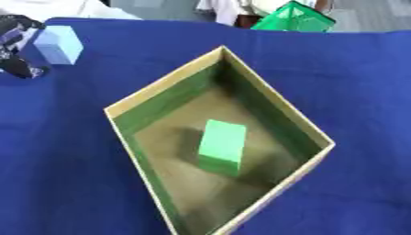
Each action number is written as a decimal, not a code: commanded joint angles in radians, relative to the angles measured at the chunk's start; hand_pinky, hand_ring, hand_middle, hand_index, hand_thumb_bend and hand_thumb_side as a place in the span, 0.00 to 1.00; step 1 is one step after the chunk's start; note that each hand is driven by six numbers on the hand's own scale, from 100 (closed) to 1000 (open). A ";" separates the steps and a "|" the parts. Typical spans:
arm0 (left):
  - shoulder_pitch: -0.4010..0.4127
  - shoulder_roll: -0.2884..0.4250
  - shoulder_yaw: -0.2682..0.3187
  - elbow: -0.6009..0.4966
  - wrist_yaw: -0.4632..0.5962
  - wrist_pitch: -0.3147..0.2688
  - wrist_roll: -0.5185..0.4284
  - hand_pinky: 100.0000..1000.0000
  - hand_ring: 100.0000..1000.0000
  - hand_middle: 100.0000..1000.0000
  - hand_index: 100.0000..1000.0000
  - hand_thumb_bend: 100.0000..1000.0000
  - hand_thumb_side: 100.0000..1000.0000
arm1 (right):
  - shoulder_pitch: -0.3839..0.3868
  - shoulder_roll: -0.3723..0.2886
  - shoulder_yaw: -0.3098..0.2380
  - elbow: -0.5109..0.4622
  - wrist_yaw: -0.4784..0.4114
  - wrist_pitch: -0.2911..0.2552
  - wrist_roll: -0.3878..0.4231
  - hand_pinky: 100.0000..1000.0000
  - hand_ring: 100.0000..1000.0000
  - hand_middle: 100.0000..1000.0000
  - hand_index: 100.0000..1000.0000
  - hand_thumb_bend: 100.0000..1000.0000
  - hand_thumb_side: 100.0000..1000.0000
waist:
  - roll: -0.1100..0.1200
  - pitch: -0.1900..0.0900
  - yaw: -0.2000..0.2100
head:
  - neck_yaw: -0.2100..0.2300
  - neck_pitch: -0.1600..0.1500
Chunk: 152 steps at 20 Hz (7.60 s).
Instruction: Pick up objects on the table and place them in the box.
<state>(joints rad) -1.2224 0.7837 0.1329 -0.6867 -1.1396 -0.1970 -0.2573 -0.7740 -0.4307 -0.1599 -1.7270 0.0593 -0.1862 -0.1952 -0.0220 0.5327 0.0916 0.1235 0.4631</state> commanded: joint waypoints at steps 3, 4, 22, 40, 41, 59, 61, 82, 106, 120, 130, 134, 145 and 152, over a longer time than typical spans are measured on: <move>-0.023 0.040 0.011 -0.030 0.001 -0.001 0.057 0.81 0.92 0.89 0.95 0.36 0.00 | -0.016 -0.035 -0.006 -0.004 -0.006 -0.002 0.004 0.82 0.83 0.55 0.83 0.06 1.00 | 0.003 -0.020 0.002 | 0.009 -0.022; -0.022 0.037 0.011 -0.031 0.006 -0.007 0.072 0.81 0.92 0.89 0.95 0.34 0.00 | -0.016 -0.035 -0.006 -0.004 -0.007 -0.002 0.004 0.82 0.83 0.55 0.83 0.08 1.00 | 0.003 -0.019 0.001 | 0.009 -0.025; -0.022 0.023 0.002 0.005 0.031 -0.018 0.129 0.79 0.90 0.89 0.94 0.25 0.00 | -0.036 -0.040 -0.007 0.006 -0.014 -0.004 0.008 0.82 0.83 0.55 0.83 0.07 1.00 | -0.001 0.013 -0.022 | 0.035 -0.066; -0.012 0.015 0.000 0.008 0.063 -0.014 0.136 0.63 0.66 0.67 0.80 0.13 0.00 | -0.033 -0.047 -0.011 0.015 -0.014 -0.003 0.007 0.82 0.84 0.54 0.83 0.07 1.00 | 0.001 0.020 -0.023 | 0.042 -0.068; -0.012 0.014 0.000 0.006 0.059 -0.011 0.146 0.62 0.65 0.66 0.79 0.13 0.00 | -0.031 -0.048 -0.012 0.016 -0.015 -0.003 0.007 0.82 0.84 0.54 0.83 0.07 1.00 | 0.001 0.019 -0.021 | 0.043 -0.066; -0.012 -0.043 -0.084 -0.124 0.111 -0.098 0.082 0.62 0.65 0.67 0.80 0.12 0.00 | 0.026 -0.009 -0.015 -0.024 -0.005 0.009 0.000 0.82 0.83 0.55 0.83 0.10 1.00 | 0.020 -0.064 0.026 | -0.040 0.068; -0.008 -0.051 -0.102 -0.145 0.136 -0.115 0.063 0.61 0.64 0.67 0.79 0.11 0.00 | 0.035 0.000 -0.015 -0.032 -0.003 0.013 -0.001 0.82 0.83 0.55 0.83 0.10 1.00 | 0.023 -0.079 0.031 | -0.045 0.084; 0.088 -0.225 -0.388 -0.558 0.348 -0.245 -0.074 0.59 0.62 0.64 0.78 0.11 0.00 | 0.117 0.102 -0.004 -0.099 0.033 0.042 -0.013 0.81 0.83 0.56 0.83 0.14 1.00 | 0.027 -0.233 0.067 | -0.144 0.204; 0.354 -0.445 -0.474 -0.753 0.067 -0.146 -0.072 0.57 0.62 0.66 0.77 0.22 0.00 | 0.165 0.103 -0.023 -0.122 0.039 0.066 -0.041 0.81 0.83 0.56 0.83 0.15 1.00 | 0.038 -0.255 0.077 | -0.184 0.227; 0.410 -0.358 -0.494 -0.826 0.050 -0.138 -0.055 0.58 0.63 0.67 0.77 0.25 0.03 | 0.188 0.108 -0.028 -0.130 0.040 0.073 -0.049 0.81 0.83 0.56 0.83 0.16 1.00 | 0.043 -0.273 0.091 | -0.190 0.225; 0.441 -0.307 -0.489 -0.959 0.034 -0.118 -0.043 0.58 0.63 0.68 0.76 0.28 0.05 | 0.195 0.107 -0.027 -0.123 0.038 0.075 -0.046 0.81 0.83 0.56 0.83 0.17 1.00 | 0.042 -0.276 0.100 | -0.195 0.223; 0.445 -0.298 -0.495 -0.974 0.055 -0.132 -0.090 0.62 0.69 0.74 0.82 0.44 0.27 | 0.199 0.106 -0.026 -0.122 0.035 0.076 -0.044 0.81 0.83 0.55 0.83 0.17 1.00 | 0.044 -0.274 0.104 | -0.193 0.225; 0.455 -0.311 -0.489 -0.966 0.087 -0.158 -0.208 0.75 0.82 0.85 0.91 0.61 0.52 | 0.197 0.106 -0.026 -0.120 0.033 0.077 -0.043 0.81 0.83 0.55 0.83 0.17 1.00 | 0.043 -0.271 0.098 | -0.187 0.221; 0.454 -0.311 -0.465 -1.010 0.111 -0.132 -0.167 0.72 0.80 0.81 0.89 0.44 0.54 | 0.200 0.108 -0.026 -0.120 0.035 0.078 -0.044 0.81 0.83 0.55 0.83 0.17 1.00 | 0.044 -0.276 0.101 | -0.189 0.220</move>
<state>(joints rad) -0.7557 0.4579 -0.3525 -1.6709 -1.0367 -0.3354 -0.4373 -0.5628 -0.3044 -0.1843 -1.8352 0.0937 -0.1101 -0.2393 0.0220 0.2801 0.1912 -0.0643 0.6921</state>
